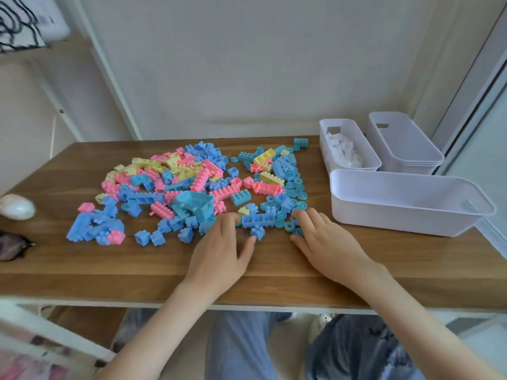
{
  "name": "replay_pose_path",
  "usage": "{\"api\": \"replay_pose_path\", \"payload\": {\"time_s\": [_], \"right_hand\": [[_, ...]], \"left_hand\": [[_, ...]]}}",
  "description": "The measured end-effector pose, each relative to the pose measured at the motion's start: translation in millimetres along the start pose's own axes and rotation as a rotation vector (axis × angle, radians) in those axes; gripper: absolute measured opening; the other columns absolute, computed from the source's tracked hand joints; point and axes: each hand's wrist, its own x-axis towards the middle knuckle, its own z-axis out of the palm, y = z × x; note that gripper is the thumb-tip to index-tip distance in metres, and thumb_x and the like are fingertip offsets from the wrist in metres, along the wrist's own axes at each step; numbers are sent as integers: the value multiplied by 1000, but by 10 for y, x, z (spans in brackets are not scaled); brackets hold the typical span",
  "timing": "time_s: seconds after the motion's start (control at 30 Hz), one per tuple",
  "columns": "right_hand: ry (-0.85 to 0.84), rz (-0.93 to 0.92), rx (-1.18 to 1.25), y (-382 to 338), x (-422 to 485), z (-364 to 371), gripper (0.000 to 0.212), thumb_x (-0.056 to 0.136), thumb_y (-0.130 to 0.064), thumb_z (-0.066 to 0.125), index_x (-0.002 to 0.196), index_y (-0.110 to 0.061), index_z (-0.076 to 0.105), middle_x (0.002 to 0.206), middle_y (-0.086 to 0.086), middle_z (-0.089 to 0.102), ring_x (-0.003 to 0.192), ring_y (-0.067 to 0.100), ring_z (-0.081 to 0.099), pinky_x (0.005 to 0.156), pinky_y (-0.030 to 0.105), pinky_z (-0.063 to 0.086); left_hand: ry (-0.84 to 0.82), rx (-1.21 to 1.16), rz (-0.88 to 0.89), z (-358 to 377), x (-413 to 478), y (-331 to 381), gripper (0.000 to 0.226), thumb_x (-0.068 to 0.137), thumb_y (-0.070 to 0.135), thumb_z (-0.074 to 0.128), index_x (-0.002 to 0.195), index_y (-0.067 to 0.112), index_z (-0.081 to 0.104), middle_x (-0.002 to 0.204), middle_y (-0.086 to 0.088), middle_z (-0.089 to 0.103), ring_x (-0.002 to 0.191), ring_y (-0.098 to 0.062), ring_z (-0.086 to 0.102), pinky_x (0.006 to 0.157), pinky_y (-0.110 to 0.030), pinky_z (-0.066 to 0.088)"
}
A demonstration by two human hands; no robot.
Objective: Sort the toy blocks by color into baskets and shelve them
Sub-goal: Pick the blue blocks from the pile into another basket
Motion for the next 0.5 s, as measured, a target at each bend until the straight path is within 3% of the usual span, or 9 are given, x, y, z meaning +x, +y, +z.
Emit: {"api": "replay_pose_path", "payload": {"time_s": [0.1, 0.2, 0.27, 0.37, 0.5], "right_hand": [[1, 16, 69, -21, 67, 3, 42, 97, -41, 41, 132, -19, 36, 123, -1, 49, 110, 17, 52, 85, 29, 49], [5, 53, 148, -15, 127, -13, 42, 96, -41, 43, 131, -20, 36, 124, -2, 49, 113, 15, 50, 89, 28, 47], [4, 80, 181, 3, 180, -31, 36, 98, -33, 40, 131, -18, 37, 125, 0, 49, 114, 16, 48, 92, 26, 41], [-16, 108, 189, 43, 254, -15, 30, 99, -26, 39, 127, -17, 42, 124, 0, 48, 113, 15, 46, 91, 23, 38], [78, 140, 260, 63, 263, 43, 24, 95, -23, 51, 118, -16, 52, 116, -1, 50, 108, 14, 46, 85, 21, 40]], "left_hand": [[-36, 47, 17, 11, 75, 31, 43, 94, 44, 45, 127, 18, 44, 111, 3, 48, 88, -14, 57, 60, -19, 36], [58, 93, 103, 9, 160, 15, 44, 89, 44, 45, 118, 12, 57, 101, -3, 52, 80, -18, 57, 58, -24, 44], [142, 92, 194, 58, 244, -45, 43, 86, 40, 47, 109, 8, 63, 100, -8, 55, 86, -23, 57, 68, -31, 50], [101, 49, 218, 103, 328, -70, 36, 85, 39, 48, 95, 9, 65, 113, -11, 57, 100, -26, 57, 85, -34, 47], [54, -44, 154, 109, 343, -81, 33, 85, 36, 42, 81, 10, 62, 123, -12, 55, 108, -24, 56, 88, -37, 51]]}}
